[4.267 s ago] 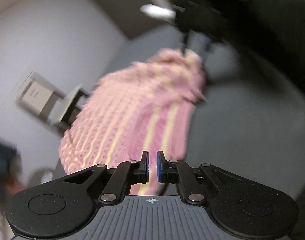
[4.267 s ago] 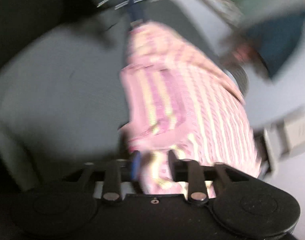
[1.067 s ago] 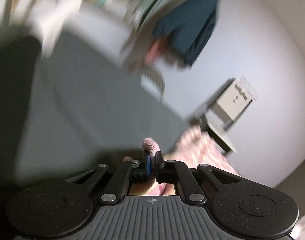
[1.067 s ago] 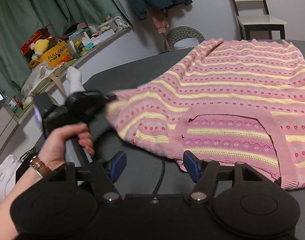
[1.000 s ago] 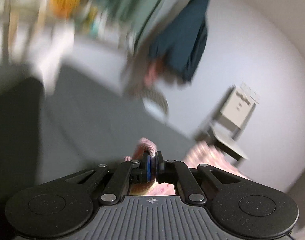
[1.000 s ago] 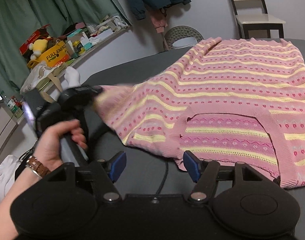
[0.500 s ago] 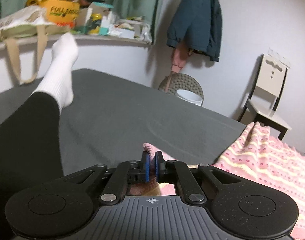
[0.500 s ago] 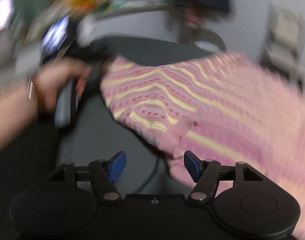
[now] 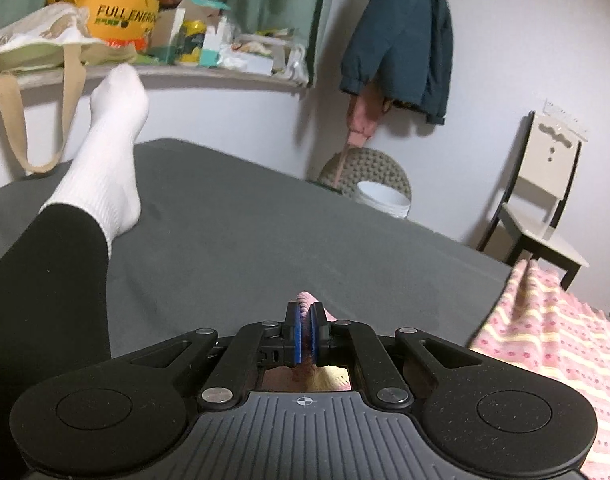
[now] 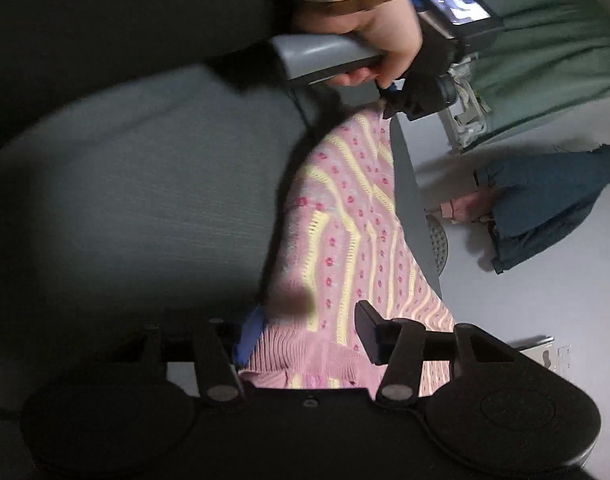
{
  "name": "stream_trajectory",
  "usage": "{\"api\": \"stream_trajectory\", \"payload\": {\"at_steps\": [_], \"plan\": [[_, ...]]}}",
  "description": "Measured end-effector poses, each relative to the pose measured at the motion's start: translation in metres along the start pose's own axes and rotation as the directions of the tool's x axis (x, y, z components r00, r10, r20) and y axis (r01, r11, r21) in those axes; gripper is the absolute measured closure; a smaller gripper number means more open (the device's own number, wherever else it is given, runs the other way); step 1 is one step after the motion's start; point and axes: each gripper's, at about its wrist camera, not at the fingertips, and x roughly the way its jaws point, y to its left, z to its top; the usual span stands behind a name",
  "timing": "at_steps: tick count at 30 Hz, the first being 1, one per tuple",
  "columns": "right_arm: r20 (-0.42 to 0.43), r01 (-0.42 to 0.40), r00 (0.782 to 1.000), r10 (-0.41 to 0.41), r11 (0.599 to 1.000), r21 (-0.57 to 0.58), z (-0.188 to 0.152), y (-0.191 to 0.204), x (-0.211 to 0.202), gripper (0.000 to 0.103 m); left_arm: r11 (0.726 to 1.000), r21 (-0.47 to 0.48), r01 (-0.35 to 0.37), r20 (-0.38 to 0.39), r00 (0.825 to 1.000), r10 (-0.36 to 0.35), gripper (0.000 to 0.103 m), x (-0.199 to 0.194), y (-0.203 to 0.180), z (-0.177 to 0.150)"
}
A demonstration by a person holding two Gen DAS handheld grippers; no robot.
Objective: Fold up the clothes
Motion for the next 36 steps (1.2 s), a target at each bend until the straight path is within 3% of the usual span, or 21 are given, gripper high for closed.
{"api": "stream_trajectory", "payload": {"at_steps": [4,6,9,12,14,16,18,20,22,25,27,29,31,33,35,36], "plan": [[0.022,0.027,0.999,-0.026,0.999,-0.035,-0.001,0.010,0.006,0.063,1.000,-0.001,-0.017,-0.014,1.000,0.017,0.098,0.007,-0.002,-0.001],[0.021,-0.024,0.999,0.024,0.999,0.026,-0.001,0.006,0.004,0.084,0.999,-0.027,-0.017,-0.029,0.999,0.017,0.098,0.007,0.001,0.000],[0.019,-0.114,0.993,0.113,0.975,0.188,0.000,-0.009,0.001,0.085,0.997,-0.071,-0.019,-0.053,0.998,0.015,0.098,0.007,0.008,0.001],[0.047,-0.211,0.977,0.208,0.915,0.345,-0.003,-0.026,-0.003,0.084,0.991,-0.130,-0.022,-0.073,0.997,0.012,0.083,0.005,0.018,0.003],[0.065,-0.254,0.966,0.251,0.864,0.435,-0.005,-0.036,-0.006,0.081,0.986,-0.165,-0.006,-0.065,0.998,-0.004,0.058,-0.004,0.025,0.007],[0.118,-0.306,0.950,0.288,0.790,0.531,-0.008,-0.047,-0.015,0.080,0.986,-0.165,0.005,-0.028,1.000,-0.010,0.016,-0.020,0.032,0.014],[0.165,-0.341,0.937,0.308,0.707,0.620,-0.010,-0.054,-0.026,0.077,0.989,-0.147,0.003,0.024,1.000,0.000,0.003,-0.039,0.038,0.021],[0.188,-0.341,0.937,0.295,0.651,0.679,-0.014,-0.059,-0.035,0.066,0.994,-0.107,0.002,0.035,0.999,0.001,0.003,-0.050,0.042,0.028],[0.195,-0.332,0.939,0.282,0.601,0.727,-0.017,-0.061,-0.045,0.062,0.996,-0.083,0.044,-0.029,0.998,-0.047,0.003,-0.048,0.045,0.032],[0.286,-0.394,0.910,0.299,0.413,0.821,-0.032,-0.089,-0.050,0.062,0.991,-0.120,0.062,-0.149,0.986,-0.079,0.003,-0.043,0.050,0.037],[0.353,-0.428,0.897,0.267,0.325,0.843,-0.039,-0.114,-0.058,0.060,0.991,-0.114,0.065,-0.193,0.977,-0.087,0.003,-0.044,0.046,0.040],[0.373,-0.431,0.900,0.226,0.331,0.839,-0.031,-0.146,-0.052,0.059,0.992,-0.098,0.080,-0.215,0.972,-0.099,0.003,-0.048,0.040,0.037],[0.368,-0.420,0.907,0.205,0.376,0.826,-0.013,-0.180,-0.025,0.059,0.984,-0.093,0.152,-0.213,0.962,-0.168,0.003,-0.053,0.034,0.029],[0.348,-0.417,0.907,0.239,0.376,0.828,0.003,-0.209,0.029,0.059,0.959,-0.158,0.235,-0.210,0.941,-0.265,0.003,-0.056,0.034,0.017],[0.325,-0.414,0.903,0.280,0.370,0.831,0.018,-0.237,0.085,0.060,0.950,-0.052,0.309,-0.215,0.925,-0.313,0.003,-0.060,0.017,0.004],[0.313,-0.422,0.896,0.315,0.386,0.820,0.027,-0.243,0.113,0.066,0.951,0.067,0.302,-0.216,0.935,-0.282,0.003,-0.063,0.004,-0.003]]}}
